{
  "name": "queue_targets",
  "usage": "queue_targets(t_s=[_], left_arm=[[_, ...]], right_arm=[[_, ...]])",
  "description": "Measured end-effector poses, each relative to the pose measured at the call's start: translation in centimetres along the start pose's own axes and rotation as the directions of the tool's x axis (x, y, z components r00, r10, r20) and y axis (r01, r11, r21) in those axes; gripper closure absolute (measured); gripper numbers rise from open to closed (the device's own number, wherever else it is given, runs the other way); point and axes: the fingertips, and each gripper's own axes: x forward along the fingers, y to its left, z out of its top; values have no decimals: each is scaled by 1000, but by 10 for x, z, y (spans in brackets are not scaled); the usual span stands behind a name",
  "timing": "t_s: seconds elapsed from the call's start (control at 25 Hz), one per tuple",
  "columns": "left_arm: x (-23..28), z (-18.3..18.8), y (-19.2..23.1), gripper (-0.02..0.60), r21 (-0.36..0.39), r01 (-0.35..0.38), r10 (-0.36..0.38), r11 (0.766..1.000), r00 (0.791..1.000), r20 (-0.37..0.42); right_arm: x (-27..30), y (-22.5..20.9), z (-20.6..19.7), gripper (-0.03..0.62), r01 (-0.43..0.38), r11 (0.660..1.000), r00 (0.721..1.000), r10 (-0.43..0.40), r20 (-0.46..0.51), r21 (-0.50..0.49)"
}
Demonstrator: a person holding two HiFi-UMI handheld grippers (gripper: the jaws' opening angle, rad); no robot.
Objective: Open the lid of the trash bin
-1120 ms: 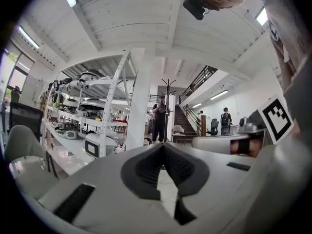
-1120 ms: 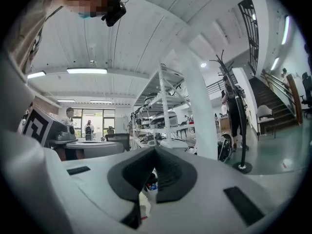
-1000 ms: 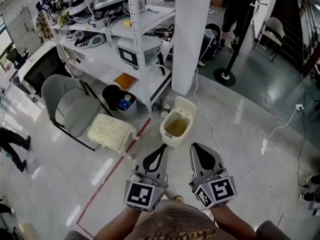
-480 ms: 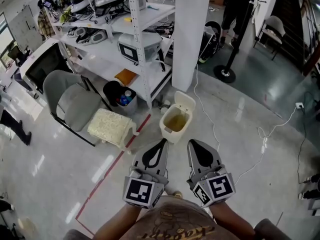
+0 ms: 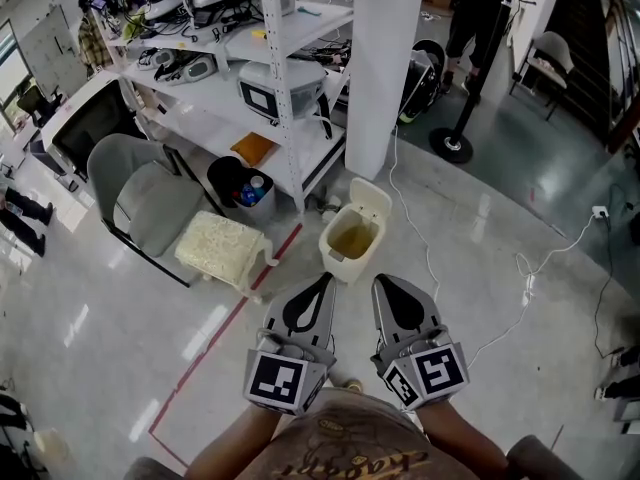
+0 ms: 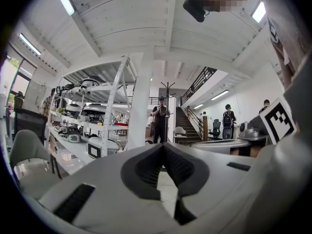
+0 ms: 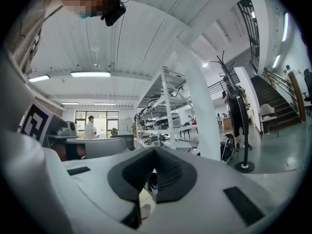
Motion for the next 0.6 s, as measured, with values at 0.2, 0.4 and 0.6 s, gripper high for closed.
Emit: queue_targets(t_s=[0.2, 0.4, 0.6], left_arm=[[-1, 3, -2, 591, -2, -5, 5, 1000, 1000, -4], [0, -2, -2, 591, -5, -12, 12, 1000, 1000, -5], [-3, -8, -2, 591, -10, -19, 19, 1000, 1000, -9]], right_arm=[[-2, 0, 2, 579, -7, 1000, 1000, 7, -4, 4], [-1, -1, -2, 579, -17, 1000, 1000, 17, -4, 7], [-2, 1, -7, 579, -24, 1000, 1000, 24, 0, 8]])
